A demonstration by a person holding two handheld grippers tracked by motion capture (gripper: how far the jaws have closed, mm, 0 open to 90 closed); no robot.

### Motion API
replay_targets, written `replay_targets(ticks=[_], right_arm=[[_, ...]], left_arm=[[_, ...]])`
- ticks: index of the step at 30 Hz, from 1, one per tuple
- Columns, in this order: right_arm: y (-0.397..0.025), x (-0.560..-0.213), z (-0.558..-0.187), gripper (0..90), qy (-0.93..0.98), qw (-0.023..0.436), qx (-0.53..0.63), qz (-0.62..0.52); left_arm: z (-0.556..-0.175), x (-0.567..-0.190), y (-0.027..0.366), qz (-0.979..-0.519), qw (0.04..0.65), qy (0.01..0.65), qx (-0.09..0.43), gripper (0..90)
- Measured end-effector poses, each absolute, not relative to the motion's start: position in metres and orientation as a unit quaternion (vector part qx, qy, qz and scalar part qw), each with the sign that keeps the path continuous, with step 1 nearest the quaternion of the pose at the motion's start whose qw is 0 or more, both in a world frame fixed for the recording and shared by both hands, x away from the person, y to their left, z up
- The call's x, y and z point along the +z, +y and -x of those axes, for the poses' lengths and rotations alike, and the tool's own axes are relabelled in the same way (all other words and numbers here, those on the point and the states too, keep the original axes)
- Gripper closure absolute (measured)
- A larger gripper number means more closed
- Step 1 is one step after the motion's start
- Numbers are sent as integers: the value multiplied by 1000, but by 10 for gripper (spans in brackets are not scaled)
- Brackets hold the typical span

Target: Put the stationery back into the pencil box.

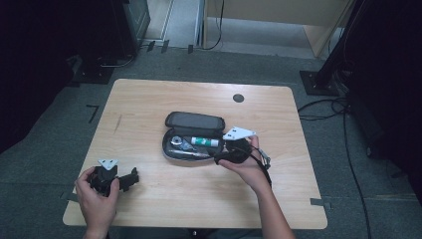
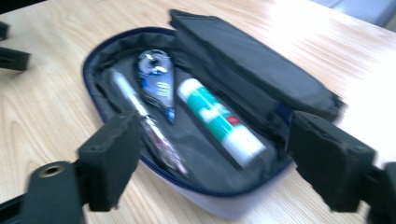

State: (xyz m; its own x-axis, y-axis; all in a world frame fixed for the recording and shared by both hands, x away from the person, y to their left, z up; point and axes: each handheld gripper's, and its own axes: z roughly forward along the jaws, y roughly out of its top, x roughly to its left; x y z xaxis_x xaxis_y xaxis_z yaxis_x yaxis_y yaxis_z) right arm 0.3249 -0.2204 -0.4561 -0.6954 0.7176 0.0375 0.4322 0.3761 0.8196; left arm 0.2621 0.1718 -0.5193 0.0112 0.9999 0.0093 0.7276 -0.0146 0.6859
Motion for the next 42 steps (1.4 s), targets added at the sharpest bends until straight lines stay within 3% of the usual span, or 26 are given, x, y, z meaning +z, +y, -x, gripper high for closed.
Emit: replay_targets(ticks=[5,10,14,42], right_arm=[[-239,-457,-315,112,791,207,423,-391],[-260,-459,-308,0,778,202,429,-414],[-274,-459,-300,0,770,222,420,-427],[-396,-491,-236,0,728,245,357,-531]], left_arm=[[-262,-519,172,-661,260,653,263,0],[-262,-519,172,-661,260,653,263,0],[-262,-519,172,-661,260,653,263,0],[-262,-519,172,-662,259,652,263,0]])
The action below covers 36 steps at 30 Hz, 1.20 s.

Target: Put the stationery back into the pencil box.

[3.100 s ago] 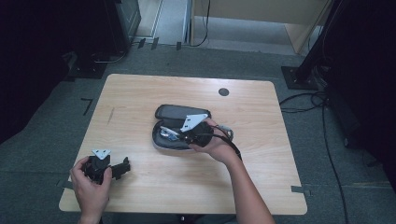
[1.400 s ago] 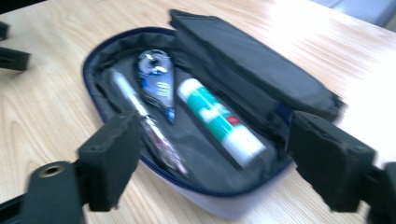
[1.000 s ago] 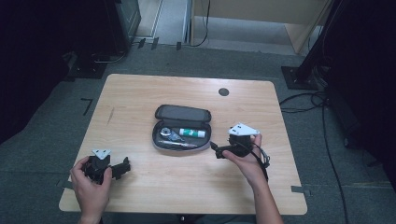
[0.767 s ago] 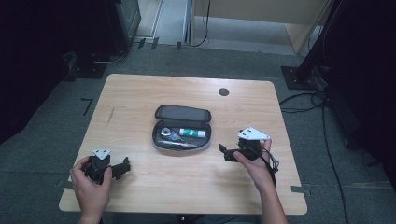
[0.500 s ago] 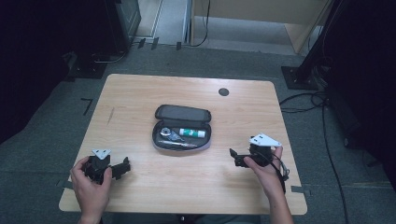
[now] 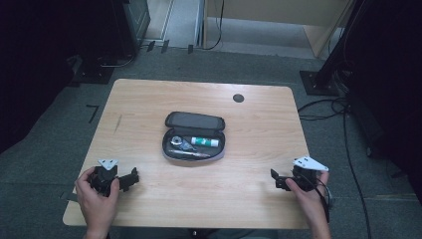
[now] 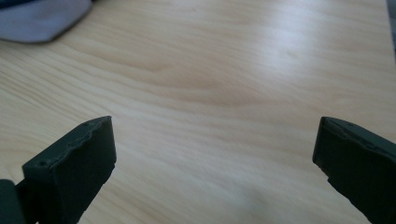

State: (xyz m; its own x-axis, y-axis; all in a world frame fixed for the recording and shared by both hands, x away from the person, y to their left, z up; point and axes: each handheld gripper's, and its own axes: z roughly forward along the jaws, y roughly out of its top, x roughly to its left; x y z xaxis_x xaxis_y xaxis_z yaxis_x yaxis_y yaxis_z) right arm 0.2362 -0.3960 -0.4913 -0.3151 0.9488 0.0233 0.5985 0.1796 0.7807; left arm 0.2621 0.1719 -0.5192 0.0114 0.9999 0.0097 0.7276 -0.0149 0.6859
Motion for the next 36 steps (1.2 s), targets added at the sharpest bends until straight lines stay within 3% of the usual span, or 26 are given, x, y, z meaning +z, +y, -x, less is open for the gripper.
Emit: replay_targets(ticks=[20,36], right_arm=[[-452,-522,-198,0,703,243,272,-610],[-453,-527,-194,0,702,239,296,-602]], left_arm=[[-262,-519,172,-662,259,652,263,0],[-262,-519,171,-662,259,652,263,0]])
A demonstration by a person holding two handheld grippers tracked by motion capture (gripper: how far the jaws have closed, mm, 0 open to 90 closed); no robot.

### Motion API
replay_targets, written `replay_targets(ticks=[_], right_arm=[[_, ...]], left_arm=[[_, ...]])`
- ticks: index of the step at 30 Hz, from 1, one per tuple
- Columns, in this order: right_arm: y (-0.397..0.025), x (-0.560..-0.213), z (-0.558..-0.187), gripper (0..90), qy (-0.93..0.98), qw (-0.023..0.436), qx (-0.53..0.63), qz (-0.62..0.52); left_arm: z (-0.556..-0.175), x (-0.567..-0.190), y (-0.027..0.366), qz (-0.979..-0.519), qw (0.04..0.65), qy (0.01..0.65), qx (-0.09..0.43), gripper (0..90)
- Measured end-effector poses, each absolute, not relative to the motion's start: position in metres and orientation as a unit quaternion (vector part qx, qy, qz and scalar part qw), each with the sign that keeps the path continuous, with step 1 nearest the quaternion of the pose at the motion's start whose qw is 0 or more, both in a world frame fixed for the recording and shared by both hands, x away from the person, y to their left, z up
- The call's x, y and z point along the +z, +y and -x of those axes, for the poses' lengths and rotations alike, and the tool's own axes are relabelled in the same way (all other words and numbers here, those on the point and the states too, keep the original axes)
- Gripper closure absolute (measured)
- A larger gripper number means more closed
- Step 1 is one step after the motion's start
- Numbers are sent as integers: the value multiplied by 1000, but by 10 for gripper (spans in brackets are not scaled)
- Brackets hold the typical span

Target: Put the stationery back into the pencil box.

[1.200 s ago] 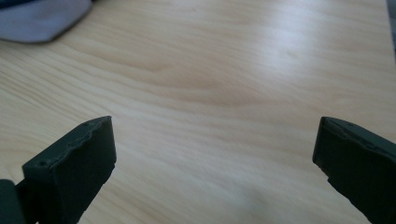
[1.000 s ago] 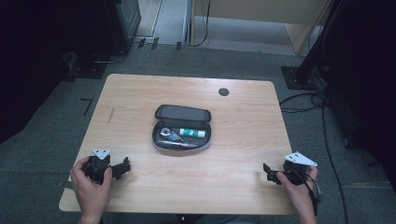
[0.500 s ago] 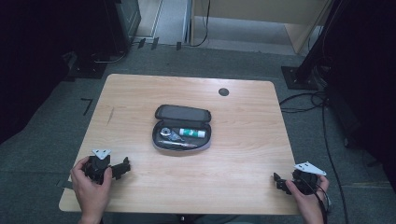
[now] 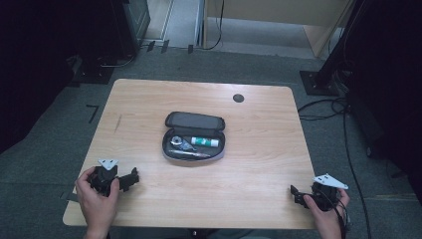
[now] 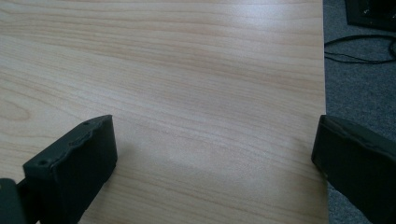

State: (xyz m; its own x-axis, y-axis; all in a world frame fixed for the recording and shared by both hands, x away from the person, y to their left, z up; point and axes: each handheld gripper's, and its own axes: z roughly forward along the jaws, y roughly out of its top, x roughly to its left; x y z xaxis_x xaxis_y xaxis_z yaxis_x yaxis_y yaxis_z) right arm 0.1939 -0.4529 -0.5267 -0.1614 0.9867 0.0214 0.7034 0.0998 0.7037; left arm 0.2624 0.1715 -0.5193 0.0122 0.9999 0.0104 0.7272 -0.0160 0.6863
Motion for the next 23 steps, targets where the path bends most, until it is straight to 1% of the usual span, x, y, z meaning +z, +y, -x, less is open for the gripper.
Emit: replay_targets(ticks=[23], right_arm=[[-453,-527,-194,0,701,239,297,-603]], left_arm=[[-264,-520,169,-664,261,649,262,0]])
